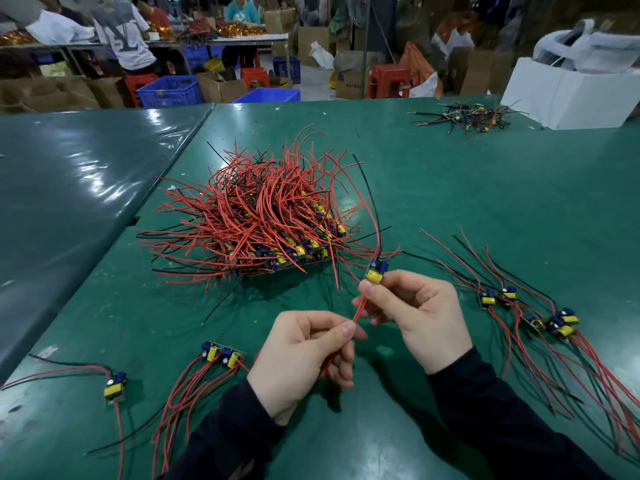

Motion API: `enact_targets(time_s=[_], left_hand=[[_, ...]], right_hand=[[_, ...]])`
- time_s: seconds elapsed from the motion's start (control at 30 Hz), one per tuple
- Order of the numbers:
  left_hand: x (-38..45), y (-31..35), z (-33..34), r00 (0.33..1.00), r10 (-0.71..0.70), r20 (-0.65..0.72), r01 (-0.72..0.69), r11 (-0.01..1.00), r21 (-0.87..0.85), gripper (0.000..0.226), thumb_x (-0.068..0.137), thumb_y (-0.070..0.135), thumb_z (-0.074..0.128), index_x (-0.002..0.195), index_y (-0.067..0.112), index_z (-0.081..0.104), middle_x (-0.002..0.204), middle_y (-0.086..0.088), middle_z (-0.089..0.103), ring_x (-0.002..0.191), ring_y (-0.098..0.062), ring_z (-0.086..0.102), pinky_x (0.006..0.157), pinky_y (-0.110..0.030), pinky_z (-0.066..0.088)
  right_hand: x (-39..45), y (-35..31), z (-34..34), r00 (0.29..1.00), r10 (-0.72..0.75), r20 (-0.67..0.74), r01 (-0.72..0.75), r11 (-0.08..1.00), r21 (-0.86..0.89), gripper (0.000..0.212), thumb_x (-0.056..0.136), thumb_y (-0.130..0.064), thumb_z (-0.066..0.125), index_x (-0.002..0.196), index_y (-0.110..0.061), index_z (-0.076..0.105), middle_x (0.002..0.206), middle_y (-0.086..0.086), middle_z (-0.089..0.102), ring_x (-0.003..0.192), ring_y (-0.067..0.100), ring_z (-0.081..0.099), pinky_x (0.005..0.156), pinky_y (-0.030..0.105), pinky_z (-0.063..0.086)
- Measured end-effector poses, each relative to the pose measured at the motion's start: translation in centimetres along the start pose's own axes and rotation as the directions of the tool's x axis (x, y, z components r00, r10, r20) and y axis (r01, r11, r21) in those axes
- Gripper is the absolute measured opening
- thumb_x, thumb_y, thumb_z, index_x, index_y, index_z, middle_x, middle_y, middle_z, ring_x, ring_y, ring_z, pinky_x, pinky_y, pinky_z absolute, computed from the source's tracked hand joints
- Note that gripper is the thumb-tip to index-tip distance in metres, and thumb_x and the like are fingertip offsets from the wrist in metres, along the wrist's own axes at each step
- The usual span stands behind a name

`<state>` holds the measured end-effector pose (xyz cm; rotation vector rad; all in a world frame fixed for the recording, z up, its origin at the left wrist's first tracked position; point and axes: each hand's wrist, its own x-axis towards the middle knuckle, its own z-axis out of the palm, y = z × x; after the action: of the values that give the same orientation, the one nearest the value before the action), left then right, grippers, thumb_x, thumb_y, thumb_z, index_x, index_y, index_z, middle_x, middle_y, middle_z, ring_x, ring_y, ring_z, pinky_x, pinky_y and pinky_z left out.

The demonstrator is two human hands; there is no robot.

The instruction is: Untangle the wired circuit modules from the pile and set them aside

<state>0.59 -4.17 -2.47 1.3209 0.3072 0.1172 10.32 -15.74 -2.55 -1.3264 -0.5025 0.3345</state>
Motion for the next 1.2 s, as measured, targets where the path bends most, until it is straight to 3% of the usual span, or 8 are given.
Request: enact_targets(time_s=[0.23,0.5,0.7,0.87,1.03,1.2], left_hand=[[0.1,-0.1,-0.3,0.999,-0.047,0.019,0.046,0.998,0.032,0.018,0.088,0.001,0.055,0.074,-0.003,0.065,0.049,-0.006,0.053,0.036,-0.014,0.053,0.039,-0.020,0.045],[0.4,-0.6,-0.3,0.996,0.020,-0.084,0.002,0.967,0.256,0.025,0.091,0.012,0.059,0.069,0.002,0.061,0.041,-0.007,0.051,0.028,-0.015,0.048,0.034,-0.017,0.038],[0.4,-0.3,-0.4,0.993,-0.114,0.020,0.109,0.979,0.173,0.020,0.094,0.003,0.050,0.078,0.001,0.062,0.051,-0.006,0.061,0.042,-0.014,0.060,0.044,-0.020,0.050],[0.4,-0.5,-0.1,0.996,-0.050,-0.076,0.072,0.939,0.335,0.021,0.092,0.002,0.054,0.072,0.003,0.059,0.048,-0.009,0.058,0.039,-0.019,0.059,0.043,-0.022,0.048],[0.5,-0.1,-0.6,0.986,-0.166,-0.017,0.166,0.974,0.156,0.022,0.088,0.008,0.060,0.067,0.004,0.065,0.049,-0.006,0.059,0.041,-0.014,0.058,0.042,-0.021,0.050],[0.2,0.5,-1.3,0.936,-0.319,0.150,0.312,0.947,0.072,0.015,0.064,0.024,0.070,0.065,0.010,0.076,0.055,-0.002,0.061,0.049,-0.010,0.060,0.046,-0.019,0.051]], right_hand=[[-0.4,-0.5,0.3,0.999,-0.023,-0.047,0.026,0.998,0.056,0.010,0.066,-0.020,0.070,0.063,-0.011,0.072,0.063,0.012,0.071,0.053,0.018,0.067,0.049,0.021,0.052],[-0.8,-0.7,0.7,0.988,-0.121,-0.096,0.118,0.992,-0.039,0.008,0.072,-0.018,0.070,0.068,-0.011,0.072,0.063,0.009,0.072,0.055,0.019,0.069,0.047,0.019,0.049],[0.0,-0.6,0.2,0.979,-0.096,-0.181,0.093,0.995,-0.025,0.012,0.081,-0.001,0.066,0.071,-0.007,0.069,0.062,0.008,0.071,0.051,0.014,0.066,0.048,0.018,0.050],[-1.0,-0.4,0.9,0.974,-0.209,-0.087,0.201,0.975,-0.092,0.009,0.075,-0.014,0.070,0.070,-0.008,0.071,0.063,0.007,0.071,0.053,0.012,0.066,0.051,0.018,0.050],[-0.2,-1.0,0.3,0.968,-0.213,-0.133,0.209,0.977,-0.047,0.009,0.074,-0.015,0.068,0.070,-0.007,0.069,0.063,0.006,0.072,0.051,0.013,0.065,0.049,0.018,0.049],[0.1,-1.7,-0.2,0.973,-0.181,-0.144,0.189,0.981,0.045,0.007,0.072,-0.015,0.067,0.065,-0.012,0.069,0.061,0.008,0.071,0.049,0.014,0.063,0.047,0.017,0.047]])
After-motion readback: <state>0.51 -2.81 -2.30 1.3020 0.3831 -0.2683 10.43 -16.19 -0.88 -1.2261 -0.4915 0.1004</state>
